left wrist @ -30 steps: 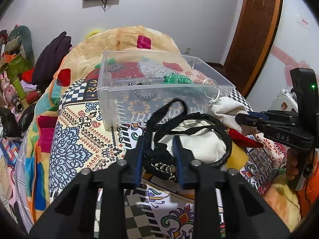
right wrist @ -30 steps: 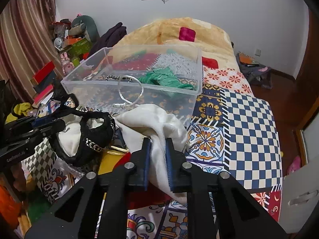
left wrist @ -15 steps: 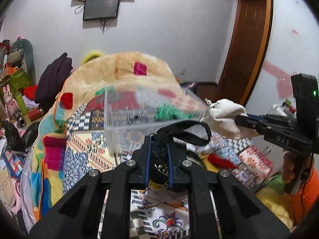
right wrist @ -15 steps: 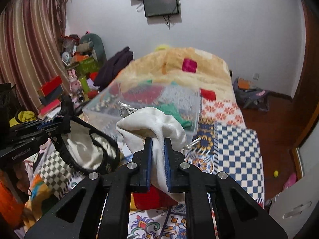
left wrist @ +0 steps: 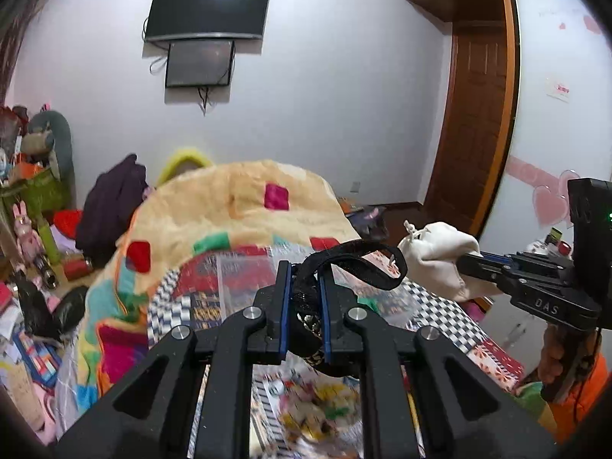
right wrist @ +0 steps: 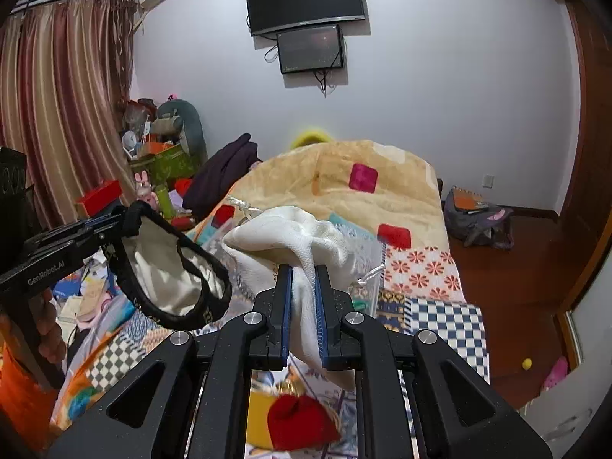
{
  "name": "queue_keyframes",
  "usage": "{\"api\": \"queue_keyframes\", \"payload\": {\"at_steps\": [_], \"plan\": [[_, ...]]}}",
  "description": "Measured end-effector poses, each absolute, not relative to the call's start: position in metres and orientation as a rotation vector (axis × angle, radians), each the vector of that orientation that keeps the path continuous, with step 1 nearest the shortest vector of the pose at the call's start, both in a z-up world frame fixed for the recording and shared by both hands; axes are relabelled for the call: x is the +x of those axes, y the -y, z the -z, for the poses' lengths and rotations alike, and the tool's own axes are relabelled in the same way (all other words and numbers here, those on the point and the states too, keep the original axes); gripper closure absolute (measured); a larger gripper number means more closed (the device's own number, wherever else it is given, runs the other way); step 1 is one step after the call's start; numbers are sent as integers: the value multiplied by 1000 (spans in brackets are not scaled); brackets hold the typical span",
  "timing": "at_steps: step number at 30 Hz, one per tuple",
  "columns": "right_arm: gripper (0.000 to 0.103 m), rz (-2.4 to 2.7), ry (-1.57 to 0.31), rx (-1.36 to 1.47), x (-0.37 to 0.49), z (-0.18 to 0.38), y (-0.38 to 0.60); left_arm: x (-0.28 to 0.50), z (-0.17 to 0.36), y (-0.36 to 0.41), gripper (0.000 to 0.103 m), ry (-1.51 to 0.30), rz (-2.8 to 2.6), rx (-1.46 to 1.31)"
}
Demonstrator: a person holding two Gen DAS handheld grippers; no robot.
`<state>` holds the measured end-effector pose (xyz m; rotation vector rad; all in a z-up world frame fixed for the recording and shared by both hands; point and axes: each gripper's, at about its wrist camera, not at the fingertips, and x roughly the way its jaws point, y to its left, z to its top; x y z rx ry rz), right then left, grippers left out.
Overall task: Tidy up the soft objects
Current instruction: 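Grasp the white cloth with the right tool while the left tool grasps the black strap bag, both into box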
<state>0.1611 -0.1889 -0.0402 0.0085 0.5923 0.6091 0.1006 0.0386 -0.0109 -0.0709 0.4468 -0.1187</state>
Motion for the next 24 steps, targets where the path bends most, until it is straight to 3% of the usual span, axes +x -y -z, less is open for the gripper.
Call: {"api": "queue_keyframes", "payload": {"at_steps": [8, 24], "plan": [[93, -599, -596, -14, 187, 46, 170, 142, 23, -40, 91, -446, 84, -41], [92, -607, -776, -125, 231, 115, 133, 212, 100, -36, 91, -661, 131, -35]]}}
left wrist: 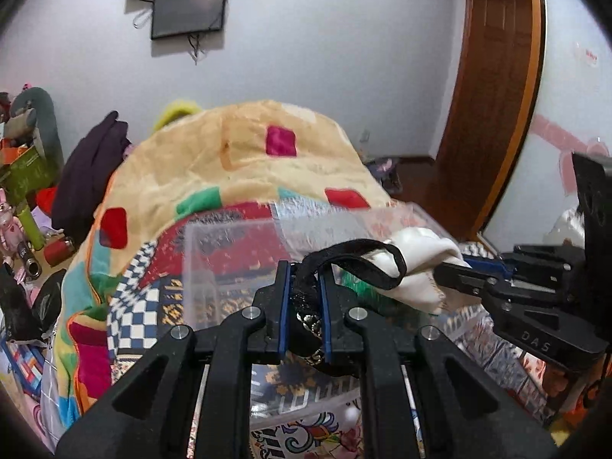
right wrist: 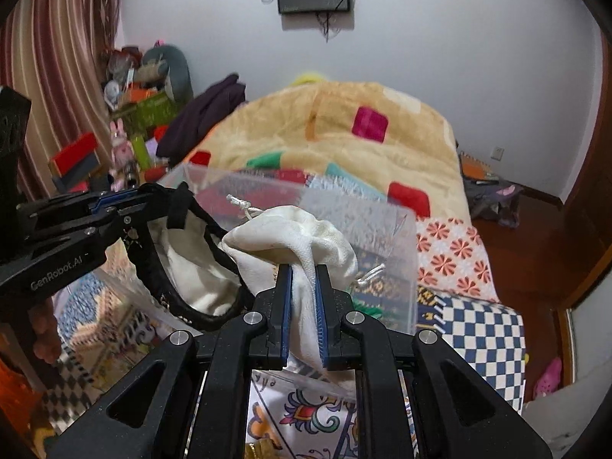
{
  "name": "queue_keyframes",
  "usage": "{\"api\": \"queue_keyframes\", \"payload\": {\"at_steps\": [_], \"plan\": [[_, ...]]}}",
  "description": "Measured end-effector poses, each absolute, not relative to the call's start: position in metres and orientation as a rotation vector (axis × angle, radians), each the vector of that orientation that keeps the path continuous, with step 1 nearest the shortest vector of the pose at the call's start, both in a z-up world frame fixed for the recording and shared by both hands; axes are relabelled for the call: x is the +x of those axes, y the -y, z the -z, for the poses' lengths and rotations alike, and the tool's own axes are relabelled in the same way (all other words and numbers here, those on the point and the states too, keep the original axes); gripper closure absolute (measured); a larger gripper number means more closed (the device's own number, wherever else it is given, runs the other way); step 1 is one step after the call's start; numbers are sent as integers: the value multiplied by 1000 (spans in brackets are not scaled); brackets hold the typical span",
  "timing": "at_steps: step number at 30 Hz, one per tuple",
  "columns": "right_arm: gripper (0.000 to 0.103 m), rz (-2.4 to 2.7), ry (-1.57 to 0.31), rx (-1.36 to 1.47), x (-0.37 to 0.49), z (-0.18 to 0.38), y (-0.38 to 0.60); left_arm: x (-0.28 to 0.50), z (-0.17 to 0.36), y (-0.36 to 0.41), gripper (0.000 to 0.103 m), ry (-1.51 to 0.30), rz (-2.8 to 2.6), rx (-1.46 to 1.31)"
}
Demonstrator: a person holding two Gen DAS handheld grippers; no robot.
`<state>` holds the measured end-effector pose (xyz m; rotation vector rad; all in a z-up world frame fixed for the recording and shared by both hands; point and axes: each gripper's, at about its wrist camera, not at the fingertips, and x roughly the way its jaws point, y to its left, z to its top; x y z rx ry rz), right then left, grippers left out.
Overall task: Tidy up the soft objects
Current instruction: 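Grasp the white cloth with the right tool while the left tool grasps the black strap bag, both into box, then grasp the red velvet pouch with the right tool while the left tool grasps the floral cloth, both into box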
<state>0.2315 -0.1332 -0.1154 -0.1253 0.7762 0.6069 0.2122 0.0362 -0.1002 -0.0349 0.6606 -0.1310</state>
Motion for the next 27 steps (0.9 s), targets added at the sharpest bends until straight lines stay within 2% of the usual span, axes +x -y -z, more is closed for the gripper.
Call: {"api": "queue_keyframes", "payload": {"at_steps": [4, 7, 9, 13, 18, 23, 27], "plan": [[89, -605, -795, -164, 231, 120, 127, 213, 108, -32, 86, -691, 130, -8], [73, -606, -799, -172, 228, 118, 126, 210, 109, -32, 77, -711, 131, -8], [54, -598, -787, -167, 226, 114, 129, 206, 106, -33, 72, -720, 133, -12], [42, -586, -752, -152, 219, 99, 138, 193, 94, -35, 57, -708, 142, -28], [21, -580, -715, -109, 209, 79, 151, 168, 71, -36, 41, -659, 135, -25], [15, -566, -695, -74, 192, 64, 169, 141, 58, -31, 24, -635, 137, -12], [12, -553, -706, -56, 180, 63, 182, 119, 58, -26, 15, -636, 150, -13]]}}
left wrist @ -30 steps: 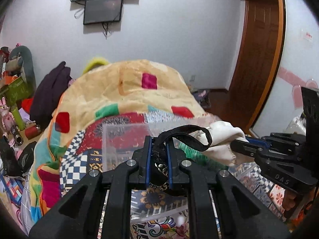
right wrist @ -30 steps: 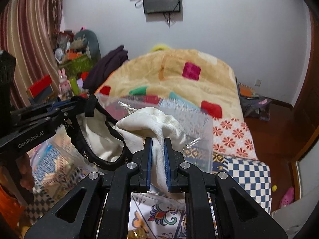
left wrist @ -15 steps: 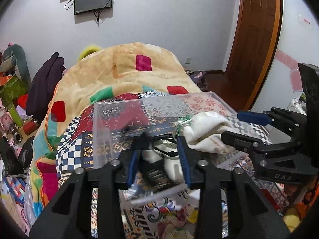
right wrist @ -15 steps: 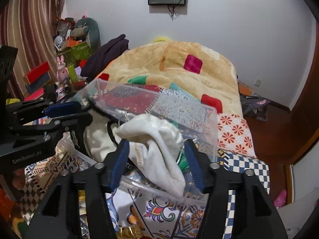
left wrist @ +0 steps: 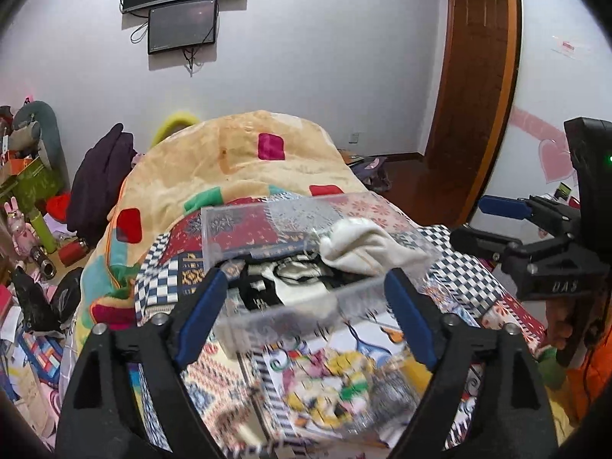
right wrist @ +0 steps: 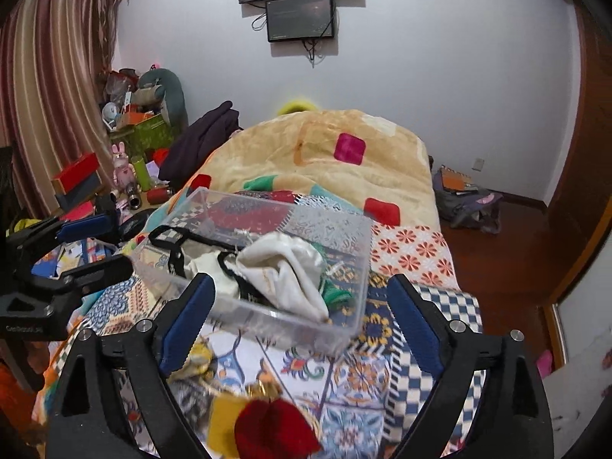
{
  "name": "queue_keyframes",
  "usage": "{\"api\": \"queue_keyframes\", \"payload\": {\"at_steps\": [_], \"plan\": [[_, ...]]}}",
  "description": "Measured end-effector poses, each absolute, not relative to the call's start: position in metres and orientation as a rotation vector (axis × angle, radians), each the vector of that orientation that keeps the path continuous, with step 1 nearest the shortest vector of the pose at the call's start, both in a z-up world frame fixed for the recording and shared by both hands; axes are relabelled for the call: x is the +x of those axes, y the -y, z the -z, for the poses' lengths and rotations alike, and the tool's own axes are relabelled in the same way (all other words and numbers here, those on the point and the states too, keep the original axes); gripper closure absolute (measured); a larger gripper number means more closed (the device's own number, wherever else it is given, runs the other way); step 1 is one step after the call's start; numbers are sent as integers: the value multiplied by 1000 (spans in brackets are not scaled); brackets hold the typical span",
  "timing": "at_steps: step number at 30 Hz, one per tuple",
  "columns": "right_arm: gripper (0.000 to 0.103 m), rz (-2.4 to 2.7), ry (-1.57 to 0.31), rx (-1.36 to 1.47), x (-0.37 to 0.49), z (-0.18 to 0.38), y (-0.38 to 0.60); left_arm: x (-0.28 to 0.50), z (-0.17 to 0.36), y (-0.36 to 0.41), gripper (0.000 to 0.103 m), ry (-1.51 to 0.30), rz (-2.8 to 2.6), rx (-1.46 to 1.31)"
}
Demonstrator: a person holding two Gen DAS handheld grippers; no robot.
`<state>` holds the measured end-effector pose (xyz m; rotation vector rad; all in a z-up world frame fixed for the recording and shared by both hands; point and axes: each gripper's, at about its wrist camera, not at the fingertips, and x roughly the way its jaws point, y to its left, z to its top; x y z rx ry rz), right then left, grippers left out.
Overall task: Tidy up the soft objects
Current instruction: 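Grasp the red velvet pouch with the right tool while the left tool grasps the floral cloth, both into box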
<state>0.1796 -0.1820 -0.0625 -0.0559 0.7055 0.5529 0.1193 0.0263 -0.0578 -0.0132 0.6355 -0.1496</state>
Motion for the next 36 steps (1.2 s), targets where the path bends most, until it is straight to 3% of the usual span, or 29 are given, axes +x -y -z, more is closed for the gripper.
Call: {"api": "queue_keyframes", "payload": {"at_steps": [13, 16, 18, 27, 31, 35, 36], "plan": [[12, -576, -887, -55, 150, 120, 191, 105, 120, -33, 15, -780, 58, -31], [13, -580, -928, -60, 154, 133, 186, 110, 136, -38, 27, -826, 55, -55], [23, -585, -952, -73, 156, 141, 183, 113, 145, -43, 29, -853, 57, -83], [48, -567, -1036, -71, 164, 167, 189, 123, 166, -42, 44, -927, 101, -118], [49, -542, -1059, -55, 170, 174, 196, 125, 168, -39, 54, -933, 96, -105], [49, -521, -1061, -57, 172, 176, 201, 125, 169, -39, 78, -930, 101, -88], [49, -517, -1062, -60, 172, 176, 202, 125, 170, -37, 80, -930, 108, -86]]}}
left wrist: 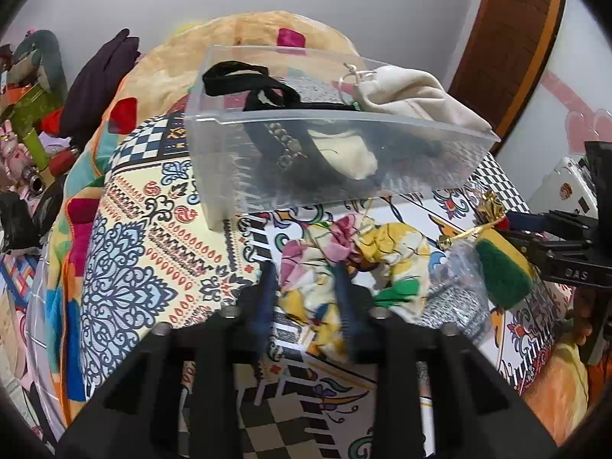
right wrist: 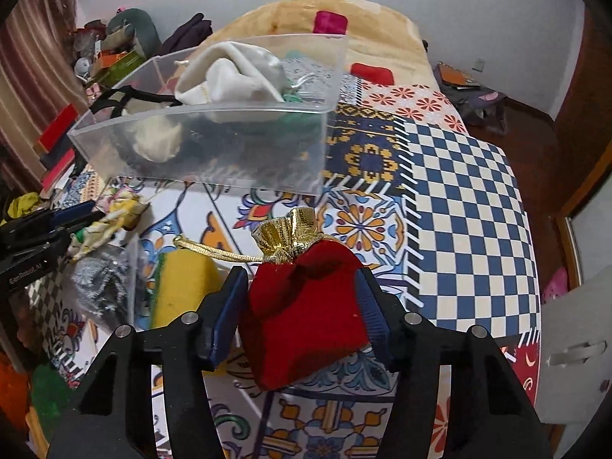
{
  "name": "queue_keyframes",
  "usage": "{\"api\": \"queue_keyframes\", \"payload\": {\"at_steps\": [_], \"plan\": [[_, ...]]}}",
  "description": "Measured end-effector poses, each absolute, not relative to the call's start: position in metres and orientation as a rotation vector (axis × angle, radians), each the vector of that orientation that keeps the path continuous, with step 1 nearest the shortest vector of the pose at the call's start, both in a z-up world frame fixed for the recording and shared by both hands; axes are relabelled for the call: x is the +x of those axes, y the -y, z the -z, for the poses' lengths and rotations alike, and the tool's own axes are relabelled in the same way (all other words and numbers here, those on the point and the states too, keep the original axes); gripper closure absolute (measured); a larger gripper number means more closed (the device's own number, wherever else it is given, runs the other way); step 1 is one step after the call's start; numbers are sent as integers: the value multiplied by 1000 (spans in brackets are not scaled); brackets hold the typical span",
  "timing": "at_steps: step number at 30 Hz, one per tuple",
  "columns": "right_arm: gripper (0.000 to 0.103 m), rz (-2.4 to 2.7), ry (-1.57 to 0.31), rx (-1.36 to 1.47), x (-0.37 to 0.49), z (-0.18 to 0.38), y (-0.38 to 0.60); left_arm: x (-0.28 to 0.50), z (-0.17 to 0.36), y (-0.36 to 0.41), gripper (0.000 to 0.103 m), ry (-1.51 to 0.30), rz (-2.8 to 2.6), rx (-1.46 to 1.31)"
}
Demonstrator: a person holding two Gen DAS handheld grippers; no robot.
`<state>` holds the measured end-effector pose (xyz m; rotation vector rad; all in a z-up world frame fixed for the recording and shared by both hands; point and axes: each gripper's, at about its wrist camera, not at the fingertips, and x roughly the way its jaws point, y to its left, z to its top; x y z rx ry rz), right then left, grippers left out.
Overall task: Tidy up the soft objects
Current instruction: 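Grasp the red velvet pouch with the right tool while the left tool grasps the floral cloth, both into box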
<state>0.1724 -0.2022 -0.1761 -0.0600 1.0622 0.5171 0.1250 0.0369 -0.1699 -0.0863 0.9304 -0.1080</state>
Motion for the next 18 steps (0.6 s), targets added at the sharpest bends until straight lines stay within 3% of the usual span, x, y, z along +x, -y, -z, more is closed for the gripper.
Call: {"api": "queue_keyframes", "payload": {"at_steps": [5, 8, 10, 18], "plan": [[53, -509, -1060, -80, 172, 179, 203, 121, 166, -32, 93, -914, 119, -65], [71, -528, -1049, -83, 170, 177, 200, 118, 159, -32, 94, -891, 129, -69], [90, -537, -1042, -88, 167, 174, 197, 114, 151, -31, 94, -866, 133, -65], [92, -549, -1001, -77, 163, 160, 198, 99, 112, -27, 95, -756, 144, -60]]}}
